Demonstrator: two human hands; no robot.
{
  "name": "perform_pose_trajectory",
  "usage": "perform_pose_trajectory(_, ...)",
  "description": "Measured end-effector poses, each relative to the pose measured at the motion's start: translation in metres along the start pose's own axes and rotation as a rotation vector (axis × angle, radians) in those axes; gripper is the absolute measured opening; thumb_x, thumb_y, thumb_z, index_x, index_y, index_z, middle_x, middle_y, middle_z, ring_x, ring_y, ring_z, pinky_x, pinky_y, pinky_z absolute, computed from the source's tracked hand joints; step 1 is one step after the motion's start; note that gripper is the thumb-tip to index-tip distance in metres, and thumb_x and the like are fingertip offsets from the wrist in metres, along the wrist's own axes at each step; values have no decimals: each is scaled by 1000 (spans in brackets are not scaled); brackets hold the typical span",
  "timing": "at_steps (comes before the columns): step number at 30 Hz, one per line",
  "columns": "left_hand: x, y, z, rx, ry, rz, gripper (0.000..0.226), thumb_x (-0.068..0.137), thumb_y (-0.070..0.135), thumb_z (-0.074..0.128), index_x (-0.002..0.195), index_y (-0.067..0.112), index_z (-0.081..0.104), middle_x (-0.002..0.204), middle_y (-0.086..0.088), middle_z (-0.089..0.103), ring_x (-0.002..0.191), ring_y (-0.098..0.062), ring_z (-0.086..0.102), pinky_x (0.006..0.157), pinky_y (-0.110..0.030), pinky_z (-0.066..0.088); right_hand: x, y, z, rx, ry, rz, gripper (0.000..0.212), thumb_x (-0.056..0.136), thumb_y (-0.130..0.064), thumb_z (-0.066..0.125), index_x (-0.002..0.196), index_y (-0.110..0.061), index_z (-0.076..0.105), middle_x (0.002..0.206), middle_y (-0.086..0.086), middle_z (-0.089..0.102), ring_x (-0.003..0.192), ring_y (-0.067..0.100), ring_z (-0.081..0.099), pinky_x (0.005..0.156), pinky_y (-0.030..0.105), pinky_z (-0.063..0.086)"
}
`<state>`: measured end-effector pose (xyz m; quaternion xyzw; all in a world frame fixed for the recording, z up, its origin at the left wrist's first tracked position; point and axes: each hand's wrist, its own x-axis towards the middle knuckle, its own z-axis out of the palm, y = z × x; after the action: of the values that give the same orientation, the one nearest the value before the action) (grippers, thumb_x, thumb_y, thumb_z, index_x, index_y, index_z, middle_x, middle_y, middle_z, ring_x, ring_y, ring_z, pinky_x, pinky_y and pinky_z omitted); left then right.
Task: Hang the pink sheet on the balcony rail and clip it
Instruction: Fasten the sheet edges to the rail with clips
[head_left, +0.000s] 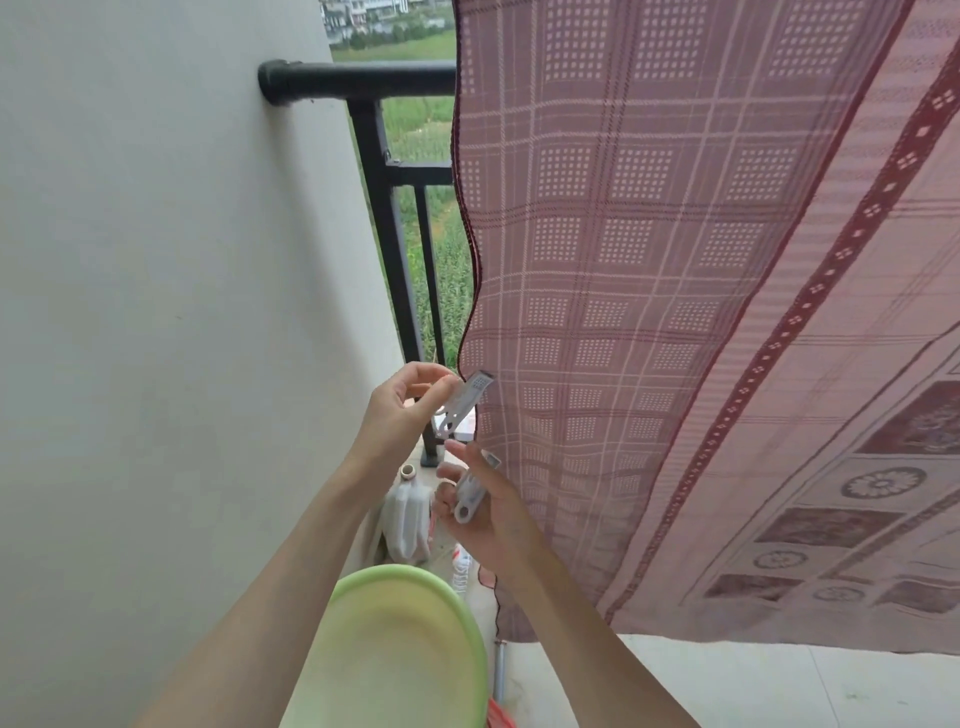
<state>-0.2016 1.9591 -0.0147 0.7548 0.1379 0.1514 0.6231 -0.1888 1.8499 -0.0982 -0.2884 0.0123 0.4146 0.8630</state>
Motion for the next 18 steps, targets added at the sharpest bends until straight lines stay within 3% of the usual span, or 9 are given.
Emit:
perform_pose_trajectory(4, -9, -60, -12, -98, 65, -157, 24, 97, 11, 41, 93, 26, 60, 97, 7, 63, 92, -12, 56, 79, -27, 43, -13, 9, -42, -8, 209, 78, 6, 77, -8, 62, 71, -8, 62, 68, 5, 58, 51, 12, 49, 46, 19, 38)
perform_pose_trajectory(5, -13, -82, -12, -67, 34, -196, 26, 96, 7, 42, 98, 27, 59, 102, 6, 63, 97, -14, 56, 83, -29, 43, -14, 14, -56, -31, 294, 100, 15, 85, -4, 54, 72, -6, 61, 71, 7, 60, 54, 12, 49, 44, 18, 37)
perform_pose_trajectory(7, -24, -124, -6, 7, -78, -263, 30, 93, 1, 46, 108, 25, 56, 113, 1, 61, 105, -15, 55, 87, -25, 44, -15, 23, -82, -86, 449, 126, 14, 92, 0, 46, 81, -3, 53, 74, 11, 64, 60, 14, 49, 44, 18, 36)
perform_pose_trajectory(9, -31, -160, 6, 80, -191, -312, 37, 91, -2, 47, 117, 24, 52, 116, 1, 58, 107, -13, 53, 85, -18, 45, -16, 31, -103, -141, 538, 131, 11, 92, -2, 48, 82, -2, 53, 71, 10, 66, 61, 13, 52, 45, 17, 36)
perform_pose_trajectory(11, -30, -189, 19, 144, -240, -345, 40, 92, 1, 47, 126, 22, 49, 121, -1, 57, 108, -12, 53, 91, -23, 45, -14, 32, -118, -266, 614, 168, 9, 88, -6, 56, 79, -4, 59, 65, 6, 67, 62, 15, 50, 49, 20, 37)
perform_pose_trajectory(14, -18, -223, 32, 193, -204, -346, 46, 92, 5, 48, 134, 23, 44, 124, 0, 53, 110, -12, 51, 93, -27, 40, -3, 29, -138, -458, 678, 207, 12, 83, -9, 59, 73, -10, 65, 74, 8, 64, 63, 18, 52, 59, 28, 44)
perform_pose_trajectory(18, 1, -246, 47, 200, -269, -292, 56, 90, -3, 48, 139, 21, 35, 129, 10, 41, 120, -8, 41, 90, -17, 35, 7, 34, -151, -403, 674, 87, 28, 87, -5, 46, 71, -12, 68, 77, 7, 66, 73, 19, 57, 70, 30, 47)
